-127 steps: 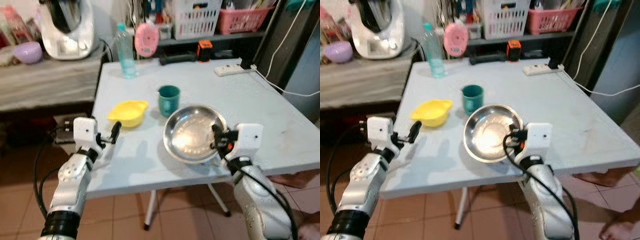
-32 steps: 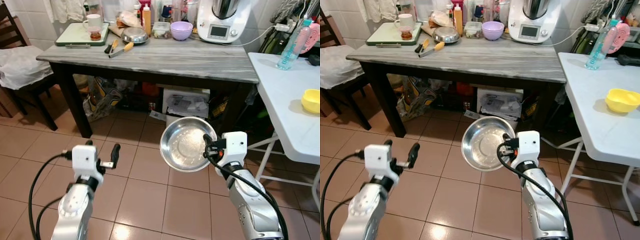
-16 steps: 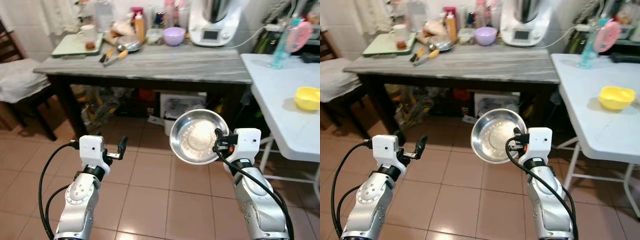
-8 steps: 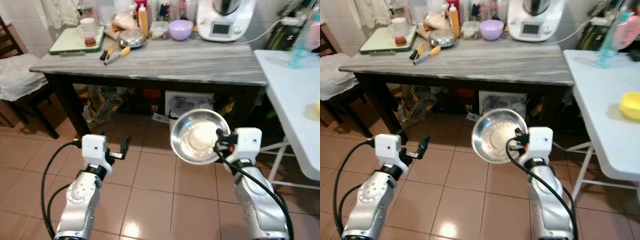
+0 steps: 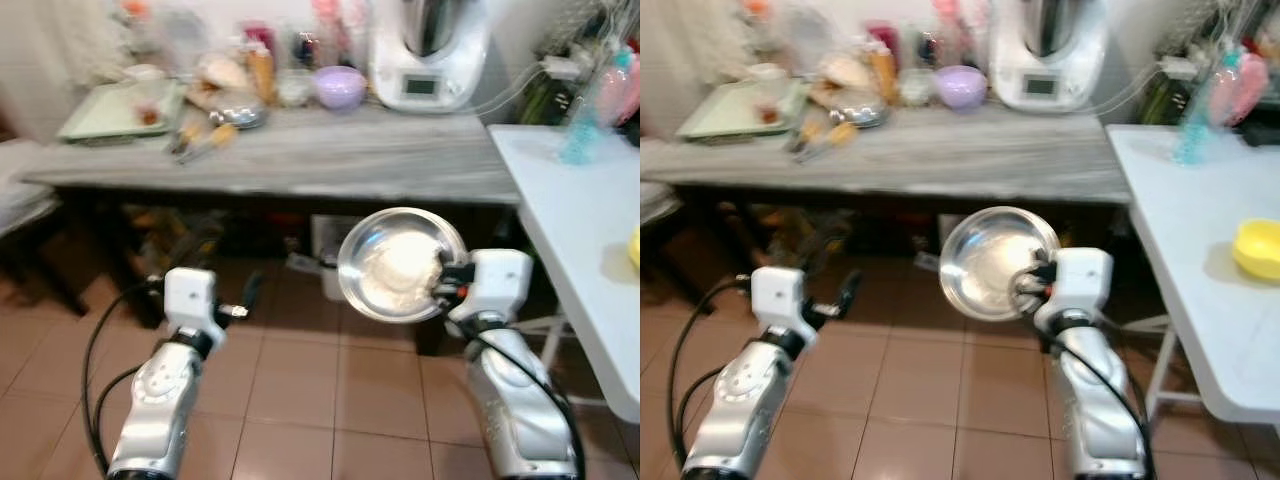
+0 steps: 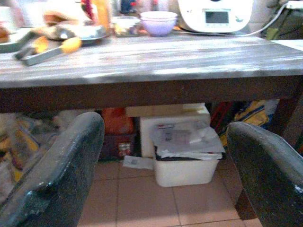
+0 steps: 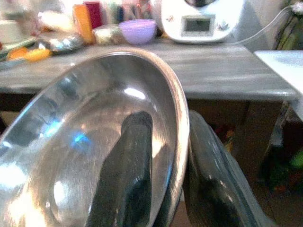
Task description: Setting the table
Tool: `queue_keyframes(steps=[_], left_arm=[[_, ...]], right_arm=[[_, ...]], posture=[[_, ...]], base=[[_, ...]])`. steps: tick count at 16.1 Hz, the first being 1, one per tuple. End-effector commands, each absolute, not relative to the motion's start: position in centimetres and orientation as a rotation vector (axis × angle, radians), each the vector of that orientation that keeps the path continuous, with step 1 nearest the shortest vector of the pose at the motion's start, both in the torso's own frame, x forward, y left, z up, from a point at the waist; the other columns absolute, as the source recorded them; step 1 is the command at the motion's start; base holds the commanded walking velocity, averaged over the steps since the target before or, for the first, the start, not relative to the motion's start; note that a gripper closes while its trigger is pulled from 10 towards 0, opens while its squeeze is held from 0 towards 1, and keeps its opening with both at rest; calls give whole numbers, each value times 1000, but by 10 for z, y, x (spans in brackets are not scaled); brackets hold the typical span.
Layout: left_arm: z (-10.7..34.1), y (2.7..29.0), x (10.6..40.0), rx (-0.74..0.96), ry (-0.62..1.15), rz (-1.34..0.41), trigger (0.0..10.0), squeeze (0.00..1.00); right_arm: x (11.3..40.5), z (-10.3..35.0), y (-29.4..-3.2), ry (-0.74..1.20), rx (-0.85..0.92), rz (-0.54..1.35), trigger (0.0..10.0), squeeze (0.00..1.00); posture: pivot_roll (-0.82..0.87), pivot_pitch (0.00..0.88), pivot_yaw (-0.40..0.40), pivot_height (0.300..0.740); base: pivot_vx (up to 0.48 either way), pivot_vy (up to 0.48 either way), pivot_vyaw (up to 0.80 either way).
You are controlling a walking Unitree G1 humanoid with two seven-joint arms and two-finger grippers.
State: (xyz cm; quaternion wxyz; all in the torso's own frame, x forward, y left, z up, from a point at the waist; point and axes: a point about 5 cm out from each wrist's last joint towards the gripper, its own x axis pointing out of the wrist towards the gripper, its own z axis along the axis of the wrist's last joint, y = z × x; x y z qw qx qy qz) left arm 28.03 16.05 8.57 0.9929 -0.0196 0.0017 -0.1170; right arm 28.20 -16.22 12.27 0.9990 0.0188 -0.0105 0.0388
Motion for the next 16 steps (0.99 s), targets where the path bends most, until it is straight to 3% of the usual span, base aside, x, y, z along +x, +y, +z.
queue_keyframes(steps=[1, 16], left_arm=[[91, 151, 284, -41, -15, -267, 10000, 0], [92, 153, 288, -28, -23, -254, 10000, 0]], right_arm=[[282, 129, -173, -44, 24, 51, 10000, 0], [281, 137, -169, -86, 7, 77, 10000, 0]], posture=[[-87, 0, 45, 740], [-98, 0, 55, 740]], base=[[458, 0, 0], [448, 0, 0]])
